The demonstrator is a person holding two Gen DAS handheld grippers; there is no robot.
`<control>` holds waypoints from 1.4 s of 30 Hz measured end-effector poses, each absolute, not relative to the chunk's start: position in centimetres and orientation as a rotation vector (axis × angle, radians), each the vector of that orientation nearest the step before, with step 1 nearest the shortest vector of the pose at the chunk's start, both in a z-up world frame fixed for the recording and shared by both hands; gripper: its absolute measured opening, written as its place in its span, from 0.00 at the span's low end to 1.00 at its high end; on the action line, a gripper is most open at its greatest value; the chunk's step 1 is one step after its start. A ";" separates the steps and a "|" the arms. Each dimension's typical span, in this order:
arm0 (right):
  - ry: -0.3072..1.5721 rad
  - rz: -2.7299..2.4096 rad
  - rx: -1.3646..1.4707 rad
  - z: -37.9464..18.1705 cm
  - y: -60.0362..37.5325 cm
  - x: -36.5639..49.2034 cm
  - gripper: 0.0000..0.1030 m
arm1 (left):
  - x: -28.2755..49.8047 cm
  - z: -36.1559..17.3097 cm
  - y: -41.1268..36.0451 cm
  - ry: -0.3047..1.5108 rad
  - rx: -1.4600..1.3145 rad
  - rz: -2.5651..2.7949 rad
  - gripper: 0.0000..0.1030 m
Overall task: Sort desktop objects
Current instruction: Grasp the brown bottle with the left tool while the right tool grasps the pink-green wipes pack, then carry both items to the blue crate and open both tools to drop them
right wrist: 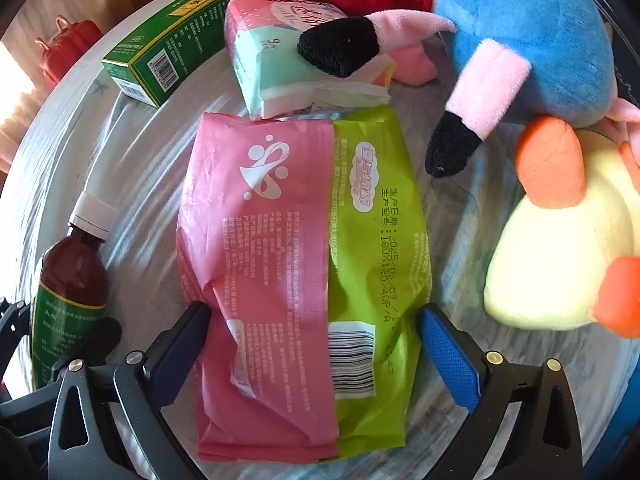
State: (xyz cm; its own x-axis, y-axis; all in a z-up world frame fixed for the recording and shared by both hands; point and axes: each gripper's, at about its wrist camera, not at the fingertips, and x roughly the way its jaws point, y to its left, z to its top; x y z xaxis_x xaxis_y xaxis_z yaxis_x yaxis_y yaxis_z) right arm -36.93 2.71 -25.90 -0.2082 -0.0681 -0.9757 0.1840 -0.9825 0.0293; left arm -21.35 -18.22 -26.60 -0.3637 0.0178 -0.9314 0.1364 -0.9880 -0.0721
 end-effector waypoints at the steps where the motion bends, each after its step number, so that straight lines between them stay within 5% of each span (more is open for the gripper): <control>1: 0.145 -2.323 1.856 -25.6 3.0 -36.4 0.89 | -21.1 -26.2 -18.0 0.205 1.722 -2.538 0.50; 4: 0.146 -2.337 1.841 -24.3 4.4 -34.6 0.72 | -20.2 -25.0 -17.3 0.199 1.700 -2.571 0.50; 11: 0.056 -2.372 1.835 -21.6 9.4 -29.1 0.59 | -17.5 -22.3 -14.3 0.133 1.690 -2.671 0.50; 26: -0.048 -2.979 1.371 -6.1 16.5 -13.1 0.59 | -10.9 -6.4 -2.2 -0.071 1.297 -3.147 0.50; 42: -0.071 -3.543 0.883 8.6 35.9 5.5 0.60 | -2.5 6.6 23.2 -0.129 0.925 -3.539 0.50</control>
State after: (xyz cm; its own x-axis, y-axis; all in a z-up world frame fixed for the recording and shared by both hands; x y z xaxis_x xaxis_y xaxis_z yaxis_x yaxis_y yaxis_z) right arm 5.46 35.87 8.61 -0.7632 0.4652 -0.4485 -0.4827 -0.8718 -0.0828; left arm -2.54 23.23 6.56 -0.7489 0.4629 -0.4741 -0.4963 -0.8660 -0.0616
